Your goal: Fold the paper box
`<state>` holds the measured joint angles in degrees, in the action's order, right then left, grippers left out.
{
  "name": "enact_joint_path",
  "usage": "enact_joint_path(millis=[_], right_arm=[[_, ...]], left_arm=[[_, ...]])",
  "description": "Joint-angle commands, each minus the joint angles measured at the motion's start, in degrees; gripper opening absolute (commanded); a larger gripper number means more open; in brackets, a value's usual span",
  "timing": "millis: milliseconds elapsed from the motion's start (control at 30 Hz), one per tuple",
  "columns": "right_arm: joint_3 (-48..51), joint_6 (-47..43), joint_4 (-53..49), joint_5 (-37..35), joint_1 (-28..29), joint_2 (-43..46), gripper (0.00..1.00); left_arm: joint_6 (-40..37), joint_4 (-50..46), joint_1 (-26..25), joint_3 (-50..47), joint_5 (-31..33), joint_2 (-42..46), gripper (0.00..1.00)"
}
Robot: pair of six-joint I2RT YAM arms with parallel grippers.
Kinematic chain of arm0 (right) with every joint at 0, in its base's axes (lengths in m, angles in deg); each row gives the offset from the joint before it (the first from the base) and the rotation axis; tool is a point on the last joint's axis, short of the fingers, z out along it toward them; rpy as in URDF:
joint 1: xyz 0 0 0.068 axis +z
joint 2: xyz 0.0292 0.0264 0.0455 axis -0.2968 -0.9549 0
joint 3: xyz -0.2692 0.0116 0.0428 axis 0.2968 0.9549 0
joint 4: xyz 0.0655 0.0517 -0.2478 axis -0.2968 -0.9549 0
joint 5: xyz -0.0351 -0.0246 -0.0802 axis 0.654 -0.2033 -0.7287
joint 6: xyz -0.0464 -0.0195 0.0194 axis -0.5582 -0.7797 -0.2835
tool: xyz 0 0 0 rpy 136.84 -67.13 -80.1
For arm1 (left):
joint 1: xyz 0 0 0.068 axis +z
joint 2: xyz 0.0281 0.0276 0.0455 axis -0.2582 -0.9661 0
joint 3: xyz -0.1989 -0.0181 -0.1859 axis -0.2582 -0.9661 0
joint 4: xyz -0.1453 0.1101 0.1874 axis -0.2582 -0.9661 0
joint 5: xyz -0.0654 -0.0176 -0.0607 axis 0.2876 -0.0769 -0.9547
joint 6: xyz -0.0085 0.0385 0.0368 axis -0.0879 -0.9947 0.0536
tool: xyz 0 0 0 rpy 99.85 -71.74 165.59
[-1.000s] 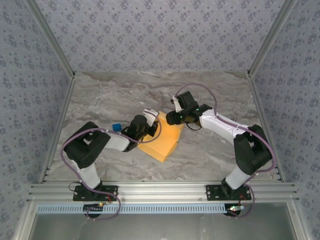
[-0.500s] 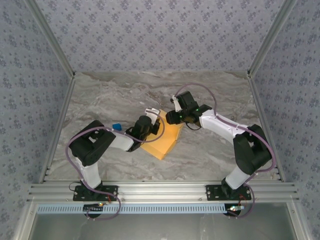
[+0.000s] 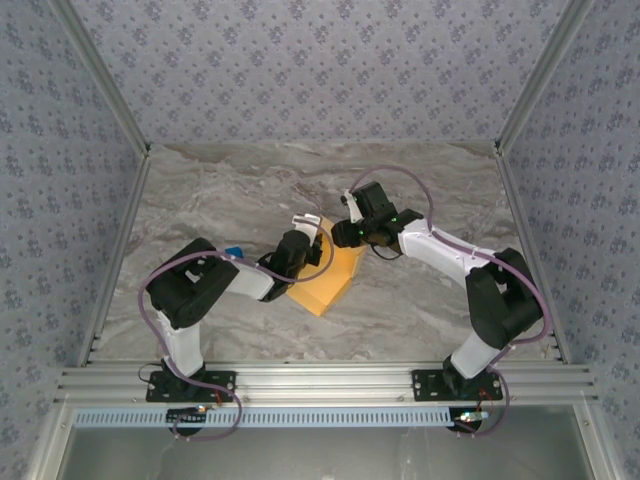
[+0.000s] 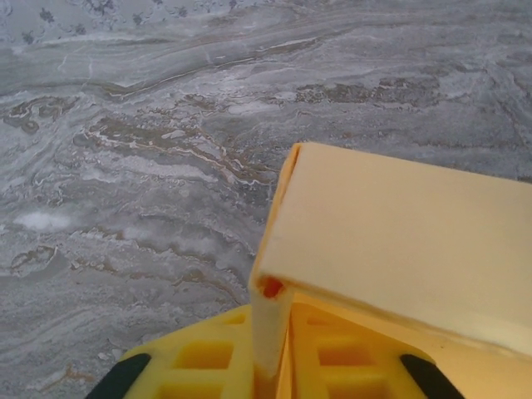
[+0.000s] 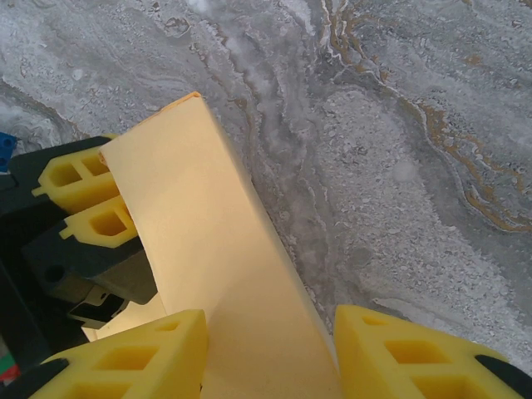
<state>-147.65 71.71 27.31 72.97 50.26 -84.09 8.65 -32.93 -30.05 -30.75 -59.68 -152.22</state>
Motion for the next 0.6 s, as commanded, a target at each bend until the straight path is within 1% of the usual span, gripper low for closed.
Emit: enact_joint_path(millis=[0, 167, 400, 567], right_arm=[[0.0, 0.2, -5.1, 1.1, 0.1, -0.3, 0.45], [-0.3, 0.0, -5.5, 0.9, -0.1, -0.3, 0.45], [-1.7, -0.7, -6.8, 0.3, -0.6, 0.5, 0.45], [-3.2, -1.4, -7.6, 0.0, -1.0, 0.2, 0.46]], left_arm=[[-0.7, -1.5, 0.1, -1.2, -1.4, 1.1, 0.19], [-0.9, -2.3, 0.2, -1.6, -3.7, 2.8, 0.25], [-1.3, -3.9, 0.6, -2.2, -5.5, 4.9, 0.29], [-1.3, -5.0, 1.7, -2.6, -7.2, 6.3, 0.34]])
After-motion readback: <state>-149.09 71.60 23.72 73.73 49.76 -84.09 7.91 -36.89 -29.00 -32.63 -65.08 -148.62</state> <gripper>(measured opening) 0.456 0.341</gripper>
